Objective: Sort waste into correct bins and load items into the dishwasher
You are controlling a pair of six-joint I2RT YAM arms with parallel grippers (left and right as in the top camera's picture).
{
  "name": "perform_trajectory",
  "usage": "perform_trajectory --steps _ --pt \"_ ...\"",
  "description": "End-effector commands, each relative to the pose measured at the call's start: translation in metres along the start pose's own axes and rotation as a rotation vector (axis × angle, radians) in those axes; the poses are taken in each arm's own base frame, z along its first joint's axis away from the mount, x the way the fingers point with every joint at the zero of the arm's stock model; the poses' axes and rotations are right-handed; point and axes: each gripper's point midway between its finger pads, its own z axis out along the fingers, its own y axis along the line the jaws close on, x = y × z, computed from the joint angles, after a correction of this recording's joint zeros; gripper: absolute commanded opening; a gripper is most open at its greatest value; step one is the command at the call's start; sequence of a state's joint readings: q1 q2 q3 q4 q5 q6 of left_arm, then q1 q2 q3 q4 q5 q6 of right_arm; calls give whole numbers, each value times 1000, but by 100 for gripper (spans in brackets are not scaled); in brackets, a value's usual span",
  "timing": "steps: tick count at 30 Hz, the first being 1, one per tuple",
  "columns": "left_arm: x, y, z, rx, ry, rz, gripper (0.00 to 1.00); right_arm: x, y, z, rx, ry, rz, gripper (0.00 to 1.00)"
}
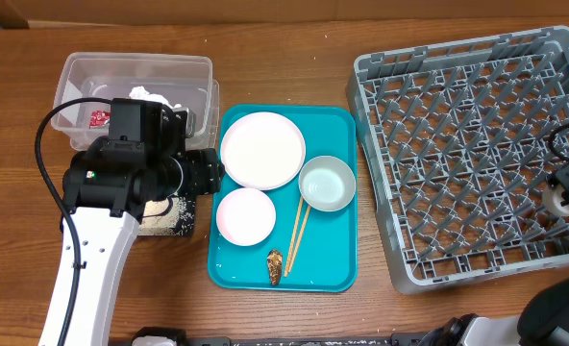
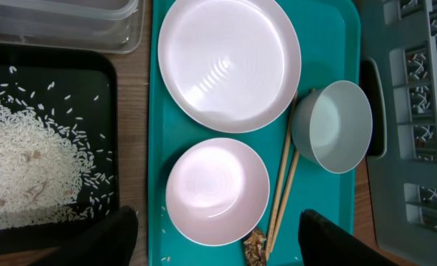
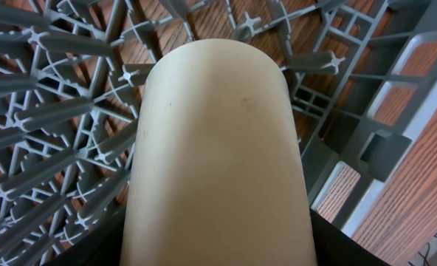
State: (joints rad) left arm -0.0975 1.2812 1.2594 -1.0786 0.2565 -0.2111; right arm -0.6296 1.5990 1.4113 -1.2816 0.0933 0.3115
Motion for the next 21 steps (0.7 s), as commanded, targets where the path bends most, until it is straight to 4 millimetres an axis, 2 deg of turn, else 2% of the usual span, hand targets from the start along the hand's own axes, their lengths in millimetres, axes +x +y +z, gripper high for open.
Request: perform_trajectory --steps 1,4,6,14,18,20,21 --pt "-4 1 -1 -9 -7 -7 72 -2 -1 2 1 -5 14 80" --pt "-4 1 -1 -9 -7 -8 72 -1 2 2 -17 2 14 90" --pt "-4 1 -1 -10 -7 -7 72 -1 3 2 -21 4 14 93" --pt "-3 2 -1 -13 -3 -8 72 5 26 0 -153 44 7 96" --pt "1 9 -2 -51 8 -13 73 15 52 -6 -293 84 -72 93" --pt "3 12 -2 -68 17 -16 73 24 75 -15 -415 103 -164 89" --pt "5 13 -2 -76 22 -17 74 33 95 -25 -511 112 -248 88"
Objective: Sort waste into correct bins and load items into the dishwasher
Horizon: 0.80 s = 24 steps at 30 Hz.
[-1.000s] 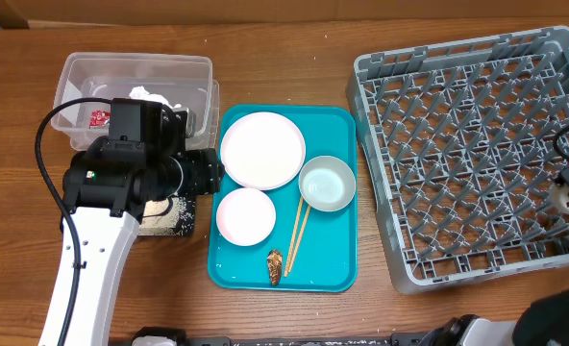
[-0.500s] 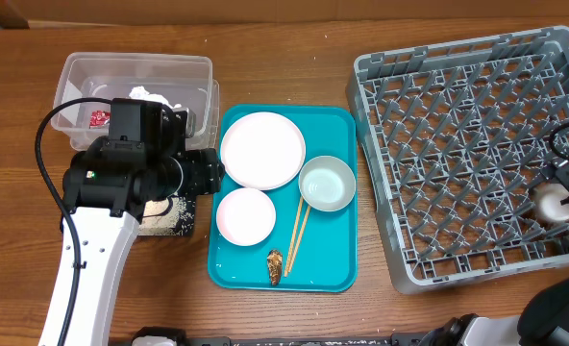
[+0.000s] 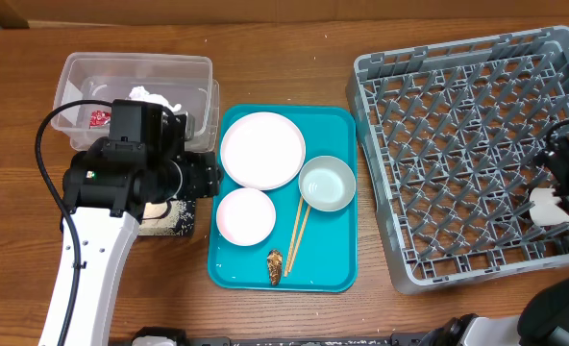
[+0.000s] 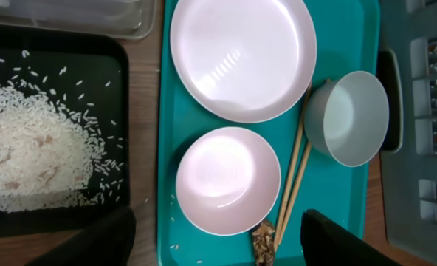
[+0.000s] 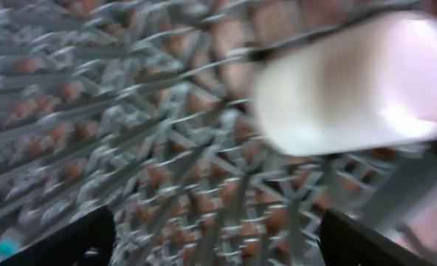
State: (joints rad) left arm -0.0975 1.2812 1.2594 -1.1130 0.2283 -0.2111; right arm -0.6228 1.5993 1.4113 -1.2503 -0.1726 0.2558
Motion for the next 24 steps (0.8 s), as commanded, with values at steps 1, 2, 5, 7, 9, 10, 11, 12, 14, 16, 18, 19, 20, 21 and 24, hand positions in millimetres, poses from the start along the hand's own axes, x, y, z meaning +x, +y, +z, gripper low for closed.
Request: perform_trajectory --steps 1,2,5,7,9,10,11,12,14,16,18,19,20,21,24 --pt "-2 8 -2 -48 -3 -10 75 25 64 -8 -284 69 -226 87" --pt "-1 9 -2 -51 -1 -11 75 30 74 -11 -310 73 -255 87" --pt "-2 9 -1 -52 -2 -10 76 52 107 -23 -366 68 -401 87" --pt "-2 9 -1 -51 -3 -10 76 71 129 -31 -389 66 -495 87" --pt "-2 9 -1 -51 -4 -10 77 95 151 -36 -417 73 -593 87" --pt "-2 9 -1 -51 -4 -10 77 109 163 -37 -431 84 -646 87" --pt "-2 9 -1 -51 -4 -10 77 121 171 -37 -439 96 -688 87" --pt "-2 9 -1 -50 -3 -10 76 135 181 -35 -444 112 -736 86" --pt "-2 9 -1 -50 -3 -11 77 159 193 -29 -426 134 -816 84" --pt "-2 9 -1 -50 -3 -11 77 179 199 -19 -365 141 -853 84" --pt "-2 9 -1 -50 -3 -11 77 195 205 -10 -318 148 -891 84" --pt "-2 9 -1 -50 -3 -11 77 206 208 -4 -298 158 -915 84" --pt "-2 9 -1 -50 -3 -11 77 214 210 0 -284 169 -929 84" --pt "-2 9 -1 -50 -3 -11 77 222 212 6 -262 179 -940 84" --pt "-1 9 -1 -51 -1 -11 77 235 212 26 -172 190 -925 84"
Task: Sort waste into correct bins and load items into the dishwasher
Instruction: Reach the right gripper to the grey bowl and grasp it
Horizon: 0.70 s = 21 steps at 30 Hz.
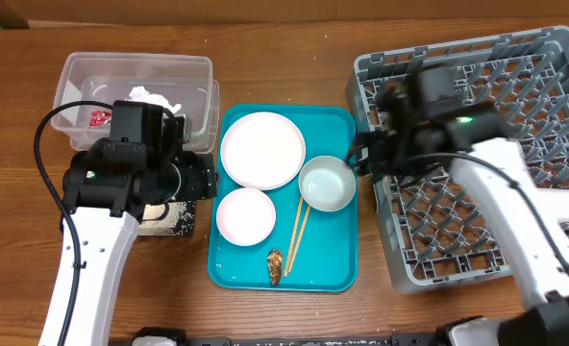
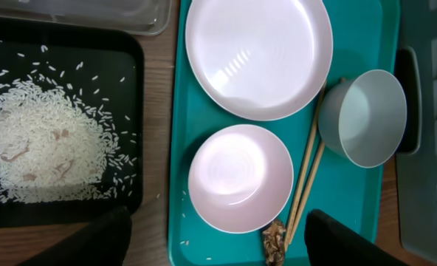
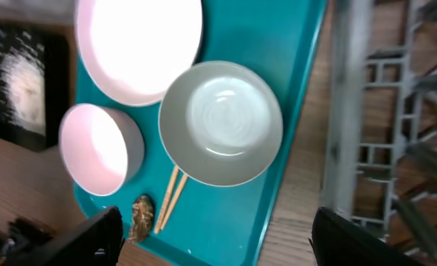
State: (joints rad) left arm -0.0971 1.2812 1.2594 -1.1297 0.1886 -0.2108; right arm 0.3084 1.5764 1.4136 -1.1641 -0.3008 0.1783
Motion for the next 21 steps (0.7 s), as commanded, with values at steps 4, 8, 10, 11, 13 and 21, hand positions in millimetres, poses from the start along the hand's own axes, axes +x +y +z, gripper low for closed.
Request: perform_trajectory --steps 4,8,10,11,13,21 --pt "-4 1 -1 -9 -8 -8 77 8 -7 50 148 103 99 83" --pt "-4 1 -1 -9 -8 -8 77 17 -18 85 219 181 158 81" --pt "-4 1 -1 -9 -8 -8 77 19 -21 97 231 207 160 79" --pt "-4 1 -1 -9 -8 -8 77 19 -23 102 235 215 161 79" --pt "-4 1 -1 -9 -8 -8 77 20 -26 112 243 232 163 78" --pt "-4 1 -1 -9 -8 -8 77 29 -36 136 273 296 175 55"
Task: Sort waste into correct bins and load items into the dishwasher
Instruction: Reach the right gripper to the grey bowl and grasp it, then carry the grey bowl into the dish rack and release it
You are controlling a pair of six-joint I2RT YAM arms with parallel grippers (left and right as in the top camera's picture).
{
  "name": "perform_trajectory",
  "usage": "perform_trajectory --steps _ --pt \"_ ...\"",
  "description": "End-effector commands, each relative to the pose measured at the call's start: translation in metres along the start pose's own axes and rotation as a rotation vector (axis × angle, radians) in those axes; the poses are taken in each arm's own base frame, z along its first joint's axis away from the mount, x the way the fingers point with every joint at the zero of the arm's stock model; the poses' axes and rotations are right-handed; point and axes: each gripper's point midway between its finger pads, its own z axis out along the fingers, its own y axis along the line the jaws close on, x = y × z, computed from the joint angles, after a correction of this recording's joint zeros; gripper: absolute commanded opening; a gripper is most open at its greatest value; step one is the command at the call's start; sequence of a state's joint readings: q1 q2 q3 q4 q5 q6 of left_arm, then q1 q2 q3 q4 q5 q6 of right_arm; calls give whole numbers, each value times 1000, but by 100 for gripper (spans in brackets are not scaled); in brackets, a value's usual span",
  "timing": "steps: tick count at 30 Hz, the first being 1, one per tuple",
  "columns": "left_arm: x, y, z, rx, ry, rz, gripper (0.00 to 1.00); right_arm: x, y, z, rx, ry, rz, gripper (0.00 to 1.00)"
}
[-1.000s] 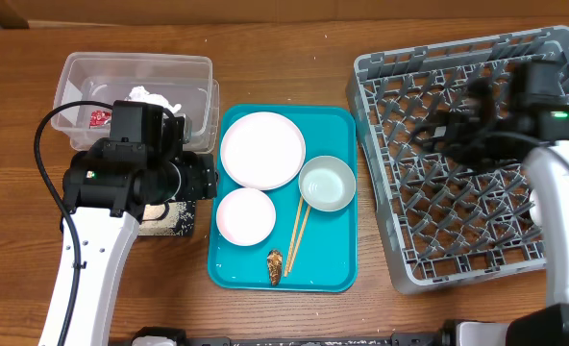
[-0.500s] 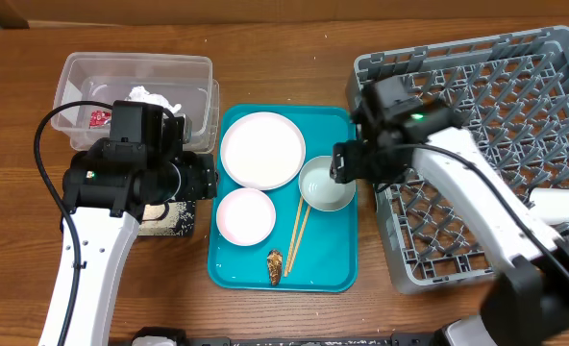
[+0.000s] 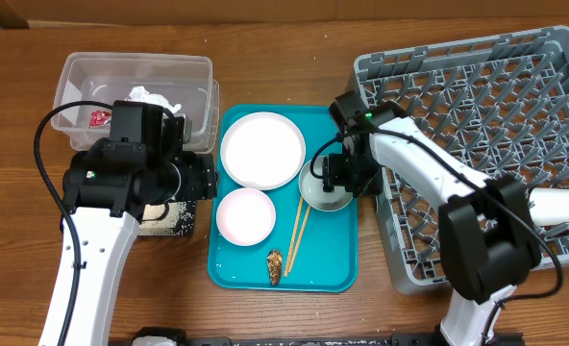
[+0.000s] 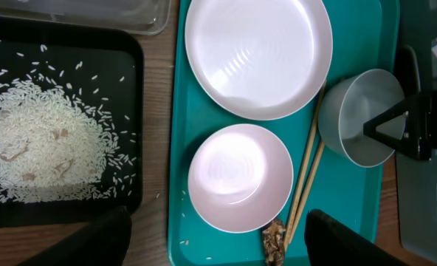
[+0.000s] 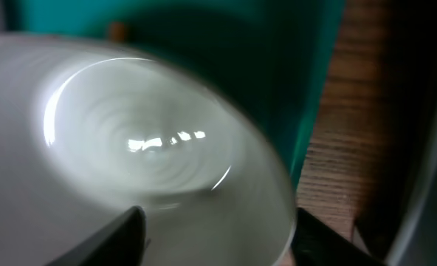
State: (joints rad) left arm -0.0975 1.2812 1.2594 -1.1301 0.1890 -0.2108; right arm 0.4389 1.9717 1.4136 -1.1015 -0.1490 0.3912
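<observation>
On the teal tray (image 3: 337, 274) lie a large white plate (image 3: 262, 149), a small pink bowl (image 3: 245, 215), a pale green bowl (image 3: 313, 192), chopsticks (image 3: 297, 231) and a brown food scrap (image 3: 275, 266). My right gripper (image 3: 334, 178) is low at the green bowl (image 5: 152, 148), open, a finger on either side of its rim. My left gripper (image 4: 218, 244) hangs open above the pink bowl (image 4: 239, 177), holding nothing. A cream cup (image 3: 558, 204) lies on its side in the grey dish rack (image 3: 477, 115).
A clear bin (image 3: 136, 67) with crumpled paper and a red wrapper stands at the back left. In front of it is a black tray (image 4: 126, 74) with loose rice. The rack's left wall stands close to the teal tray's right edge.
My right gripper was above the green bowl, seeing the whole tray. Now it is down at the bowl with its fingers either side of it. The left arm has not moved.
My right gripper held the cream cup over the rack's right side. Then the cup lay in the rack and the gripper was off it. Then the right arm was across at the tray above the green bowl, and now it is low around it.
</observation>
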Motion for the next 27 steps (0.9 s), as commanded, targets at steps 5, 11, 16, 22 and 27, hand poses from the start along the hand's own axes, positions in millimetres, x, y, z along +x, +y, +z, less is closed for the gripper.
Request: perform_trajectory --steps 5,11,16,22,27 --pt "-4 1 -1 -9 -9 -8 77 0 -5 5 28 15 28 25" --pt "-4 1 -1 -9 -9 -8 77 -3 -8 -18 46 -46 28 4" --pt "-4 1 -1 -9 -10 -8 77 -7 -6 -47 41 -113 21 4" --pt "-4 1 -1 -9 -9 -8 77 -12 -19 -89 95 -218 34 4" --pt "-4 1 -1 -9 -9 -8 77 -30 -45 -154 167 -442 82 4"
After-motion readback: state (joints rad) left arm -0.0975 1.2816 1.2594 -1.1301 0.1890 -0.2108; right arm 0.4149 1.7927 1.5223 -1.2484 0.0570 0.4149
